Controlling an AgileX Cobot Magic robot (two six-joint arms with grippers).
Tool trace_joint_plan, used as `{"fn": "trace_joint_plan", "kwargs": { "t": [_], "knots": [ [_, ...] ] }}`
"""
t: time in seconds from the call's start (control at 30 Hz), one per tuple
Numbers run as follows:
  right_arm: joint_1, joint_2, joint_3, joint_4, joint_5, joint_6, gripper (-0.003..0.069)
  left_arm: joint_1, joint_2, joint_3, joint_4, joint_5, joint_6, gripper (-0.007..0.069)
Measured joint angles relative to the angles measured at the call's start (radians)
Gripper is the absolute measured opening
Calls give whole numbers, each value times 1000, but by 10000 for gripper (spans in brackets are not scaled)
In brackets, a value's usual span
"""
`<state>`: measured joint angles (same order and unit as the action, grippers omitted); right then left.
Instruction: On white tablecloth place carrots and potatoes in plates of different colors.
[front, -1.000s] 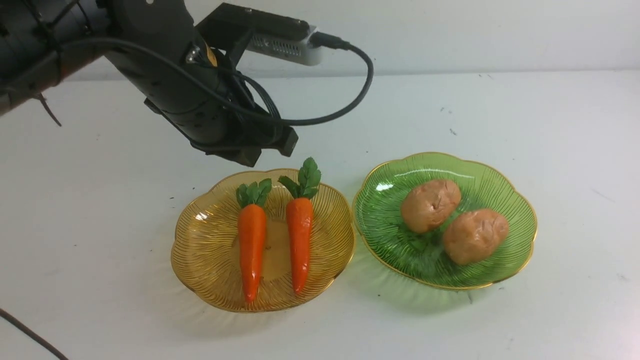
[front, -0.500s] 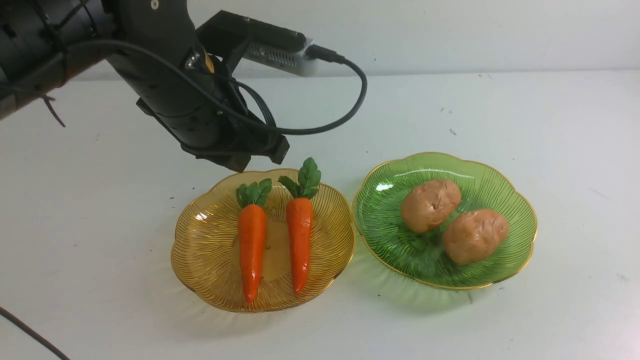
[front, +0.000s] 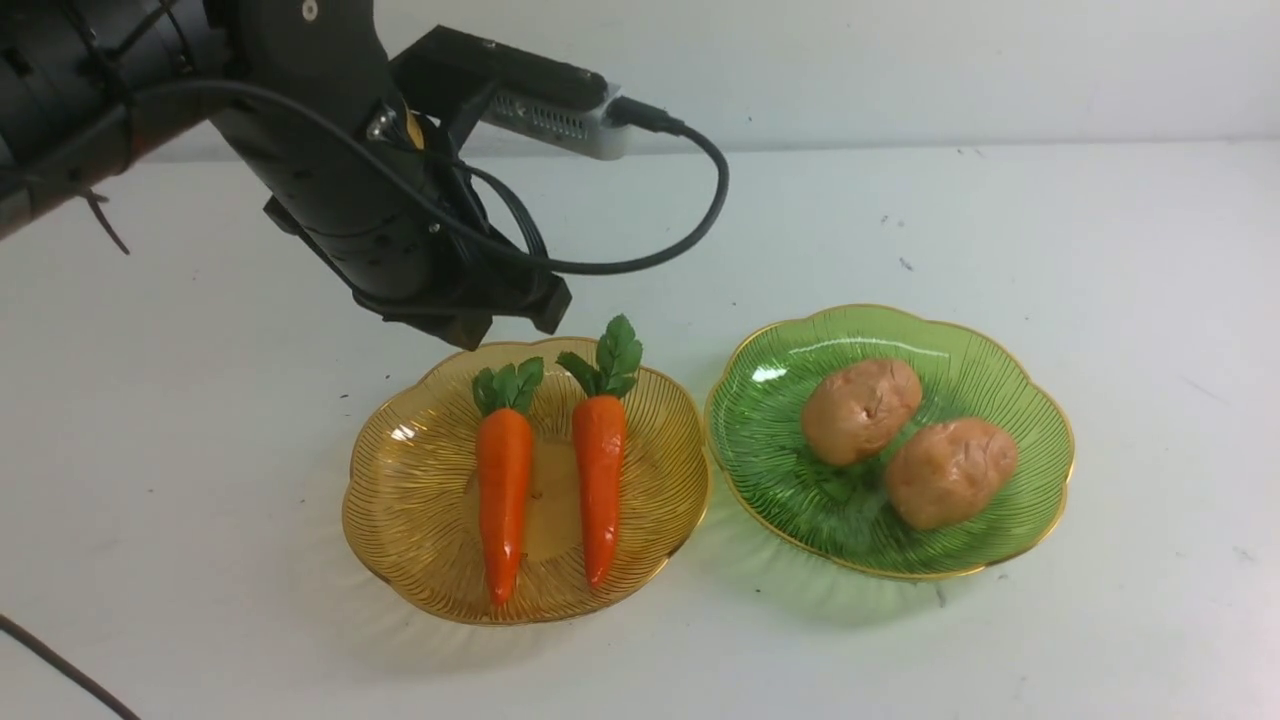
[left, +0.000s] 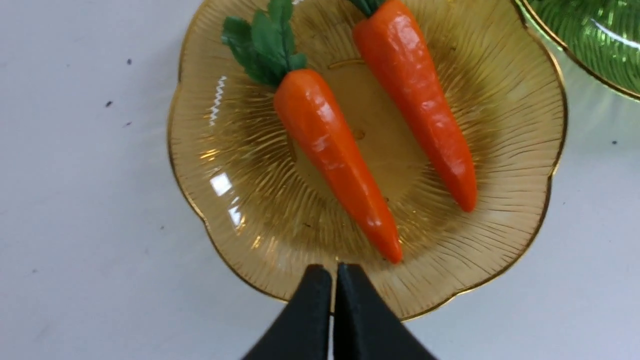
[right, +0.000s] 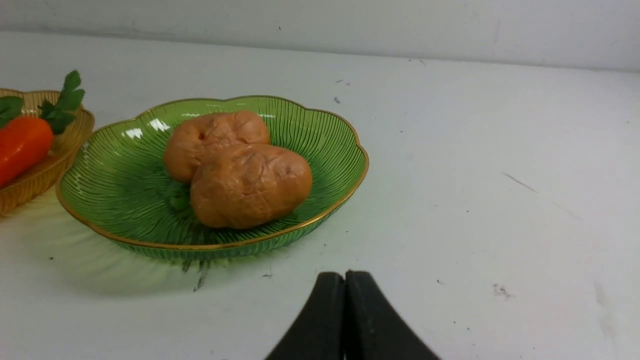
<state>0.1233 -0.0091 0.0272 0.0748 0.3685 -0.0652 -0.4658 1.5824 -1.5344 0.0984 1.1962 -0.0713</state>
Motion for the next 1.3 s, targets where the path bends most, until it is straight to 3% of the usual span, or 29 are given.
{"fn": "trace_joint_plan", "kwargs": {
  "t": [0.5,0.7,0.83,1.0,1.3],
  "knots": [
    [-5,0,0,0,14,0,-15,1,-237,47,54,48,3,-3],
    [-5,0,0,0,14,0,-15,1,-395,185,54,50,-5,-3],
    [-5,0,0,0,14,0,-15,1,-563,402,52,42,-39,-3],
    [-5,0,0,0,14,0,-15,1,-831,748,11,-167,-120,-3],
    [-5,0,0,0,14,0,-15,1,-1168,1118,-13,-544,-243,-3]
  ]
}}
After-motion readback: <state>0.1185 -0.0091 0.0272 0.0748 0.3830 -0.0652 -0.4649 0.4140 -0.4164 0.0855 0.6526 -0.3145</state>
